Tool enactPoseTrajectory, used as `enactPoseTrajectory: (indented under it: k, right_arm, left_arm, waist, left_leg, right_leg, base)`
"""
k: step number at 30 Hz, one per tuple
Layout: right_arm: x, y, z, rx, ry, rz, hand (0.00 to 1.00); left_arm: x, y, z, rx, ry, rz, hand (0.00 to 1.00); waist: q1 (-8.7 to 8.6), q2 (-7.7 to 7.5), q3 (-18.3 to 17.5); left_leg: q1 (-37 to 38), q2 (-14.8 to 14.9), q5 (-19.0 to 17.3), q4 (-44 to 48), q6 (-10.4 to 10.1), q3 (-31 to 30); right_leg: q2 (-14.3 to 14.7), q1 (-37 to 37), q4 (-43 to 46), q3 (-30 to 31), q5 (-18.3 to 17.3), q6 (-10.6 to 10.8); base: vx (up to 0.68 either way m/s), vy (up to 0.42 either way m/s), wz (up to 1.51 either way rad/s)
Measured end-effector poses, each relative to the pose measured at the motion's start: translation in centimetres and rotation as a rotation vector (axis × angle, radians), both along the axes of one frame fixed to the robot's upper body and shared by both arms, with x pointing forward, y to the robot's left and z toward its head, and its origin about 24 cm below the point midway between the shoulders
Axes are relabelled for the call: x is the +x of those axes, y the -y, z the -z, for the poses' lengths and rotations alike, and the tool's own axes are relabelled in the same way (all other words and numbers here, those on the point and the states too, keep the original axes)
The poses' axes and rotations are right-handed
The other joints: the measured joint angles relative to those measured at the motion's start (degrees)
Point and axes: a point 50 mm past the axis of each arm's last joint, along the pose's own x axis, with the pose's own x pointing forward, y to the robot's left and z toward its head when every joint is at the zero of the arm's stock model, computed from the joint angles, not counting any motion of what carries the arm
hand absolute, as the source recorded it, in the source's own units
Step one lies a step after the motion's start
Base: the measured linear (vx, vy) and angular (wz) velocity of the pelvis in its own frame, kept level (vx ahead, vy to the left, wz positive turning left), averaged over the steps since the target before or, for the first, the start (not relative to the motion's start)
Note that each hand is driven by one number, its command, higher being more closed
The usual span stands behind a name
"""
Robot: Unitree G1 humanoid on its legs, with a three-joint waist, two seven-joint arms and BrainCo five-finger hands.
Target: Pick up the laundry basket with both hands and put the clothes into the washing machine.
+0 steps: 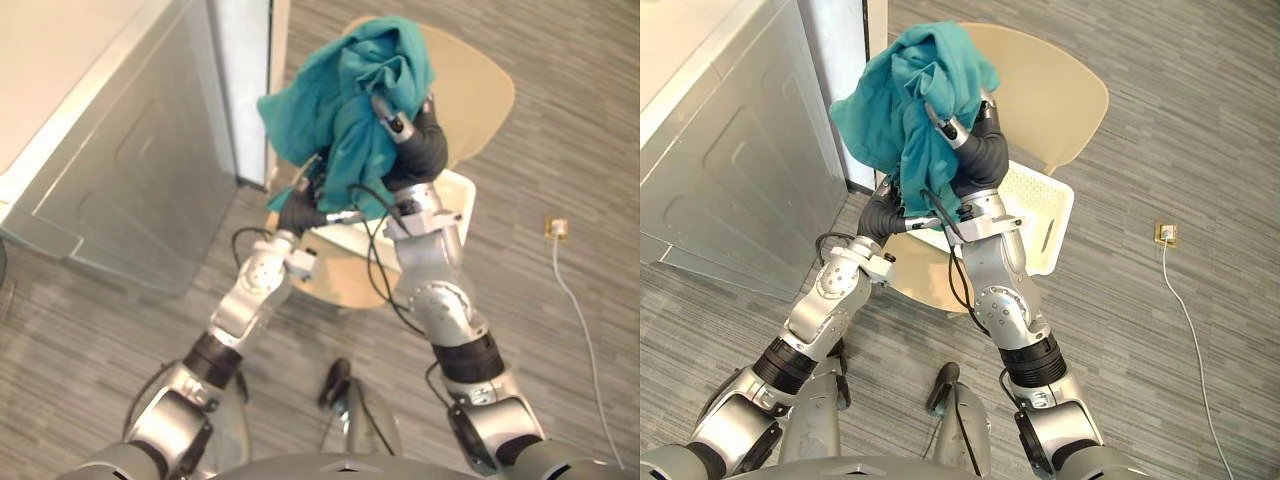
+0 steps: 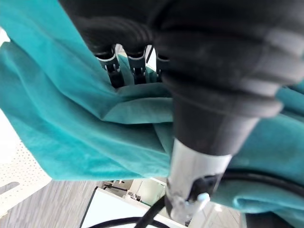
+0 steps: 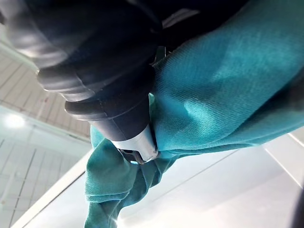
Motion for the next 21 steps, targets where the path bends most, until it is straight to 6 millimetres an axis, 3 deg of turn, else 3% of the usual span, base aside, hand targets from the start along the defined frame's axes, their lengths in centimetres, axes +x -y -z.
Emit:
enactPoseTrajectory:
  k: [9,10,15,21]
  right_arm:
    - [-0.3,-1.8,2.1,-0.015,-0.081,-0.074,1.00]
    - [-0.3,-1.9,2.4,-0.008,-0.095,-0.077,1.00]
    - [-0.5,-1.9,3.3,0.020,-0.131,-0.078,1.00]
    - [-0.8,-1.7,4.8,0.023,-0.181,-0.063,1.00]
  left_arm:
    - [-0.2,0.4,0.1,-0.052,-0.048,0.042,0.00]
    - [-0.2,0.4,0.1,-0.073,-0.064,0.044,1.00]
    - [-0.5,0.3,-0.7,-0.126,-0.061,0.031,1.00]
    - [-1.1,-0.1,0.5,-0.144,-0.101,0.012,1.00]
  waist:
    - [-0.81,0.09,-2.7]
    - [-0.78,0.10,-2.7]
    - [-0.90,0.49,-3.3]
    - [-0.86,1.68,-4.6]
  left_leg:
    - [3.2,-1.2,0.7,-2.9,0.1,-1.1]
    - [3.7,-1.4,0.7,-3.3,0.1,-1.2]
    - [5.0,-1.8,1.0,-4.8,0.0,-1.2]
    - [5.1,-2.3,1.3,-5.6,0.2,-1.4]
  right_leg:
    - [0.0,4.1,-3.0,-1.7,0.5,0.6]
    - [0.0,4.8,-3.4,-1.8,0.6,0.6]
    - [0.0,6.1,-4.7,-1.9,0.7,0.6]
    - [0.1,7.0,-6.4,-2.6,1.6,1.4]
  base:
    - [0.06,-0.019,0.09]
    - [0.04,-0.022,0.07]
    - [0.04,-0.022,0.03]
    - [0.06,-0.033,0.03]
